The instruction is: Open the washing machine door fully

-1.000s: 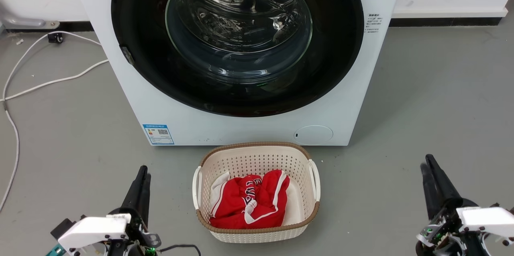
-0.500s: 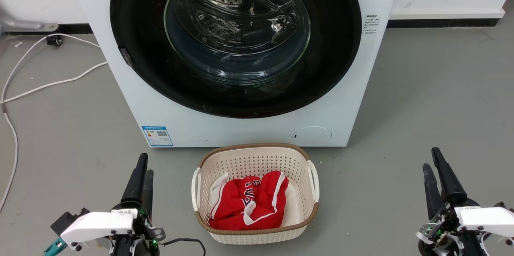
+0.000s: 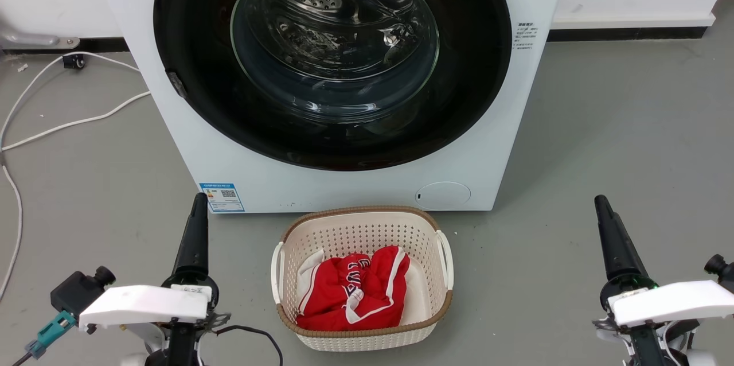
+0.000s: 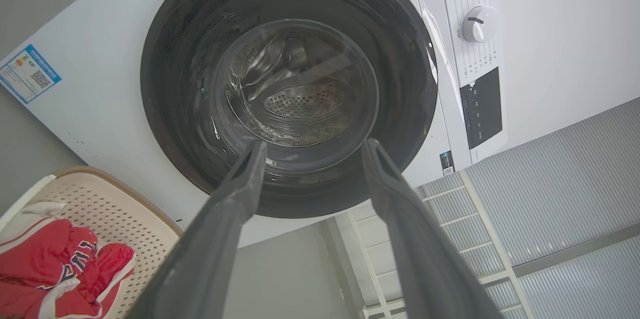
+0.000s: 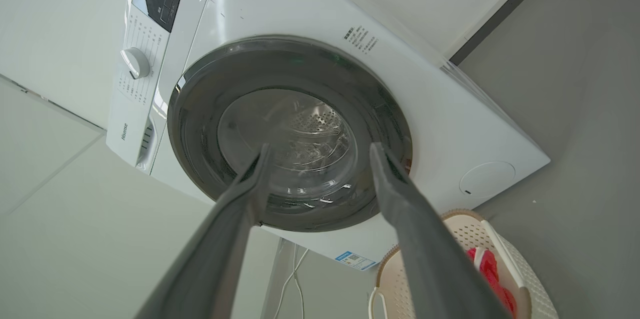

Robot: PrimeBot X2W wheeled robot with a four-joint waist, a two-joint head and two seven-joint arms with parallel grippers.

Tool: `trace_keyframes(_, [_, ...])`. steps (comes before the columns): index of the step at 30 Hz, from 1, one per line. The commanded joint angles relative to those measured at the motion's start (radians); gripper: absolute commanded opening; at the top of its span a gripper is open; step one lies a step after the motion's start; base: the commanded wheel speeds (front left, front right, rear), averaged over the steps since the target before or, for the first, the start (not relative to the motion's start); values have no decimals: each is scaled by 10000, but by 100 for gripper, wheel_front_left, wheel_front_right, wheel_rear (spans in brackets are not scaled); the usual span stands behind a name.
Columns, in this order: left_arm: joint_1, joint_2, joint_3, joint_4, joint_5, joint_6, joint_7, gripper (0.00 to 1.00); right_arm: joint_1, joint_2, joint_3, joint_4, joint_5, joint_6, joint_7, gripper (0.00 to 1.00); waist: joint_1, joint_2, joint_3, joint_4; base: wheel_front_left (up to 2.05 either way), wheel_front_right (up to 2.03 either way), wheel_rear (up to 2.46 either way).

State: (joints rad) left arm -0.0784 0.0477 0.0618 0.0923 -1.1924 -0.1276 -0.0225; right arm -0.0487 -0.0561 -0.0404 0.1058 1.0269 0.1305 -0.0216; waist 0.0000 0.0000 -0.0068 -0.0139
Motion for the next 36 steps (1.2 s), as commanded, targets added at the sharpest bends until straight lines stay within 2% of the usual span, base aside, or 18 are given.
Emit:
trace_keyframes(1, [-157, 26, -74, -294, 516, -17, -110, 100, -38, -15, 70, -274, -538, 1, -111, 100, 0, 0, -4, -5, 0, 0, 0])
trace_keyframes(17, [218, 48, -493, -392, 4401, 125, -664, 100, 191, 46, 162, -217, -3506, 1, -411, 100, 0, 0, -86, -49, 0, 0, 0])
trace_keyframes(36, [323, 414, -1188, -557, 7070, 777, -1222, 100, 347, 53, 254, -523, -6075, 1, -612, 100, 0, 0, -144, -60, 0, 0, 0])
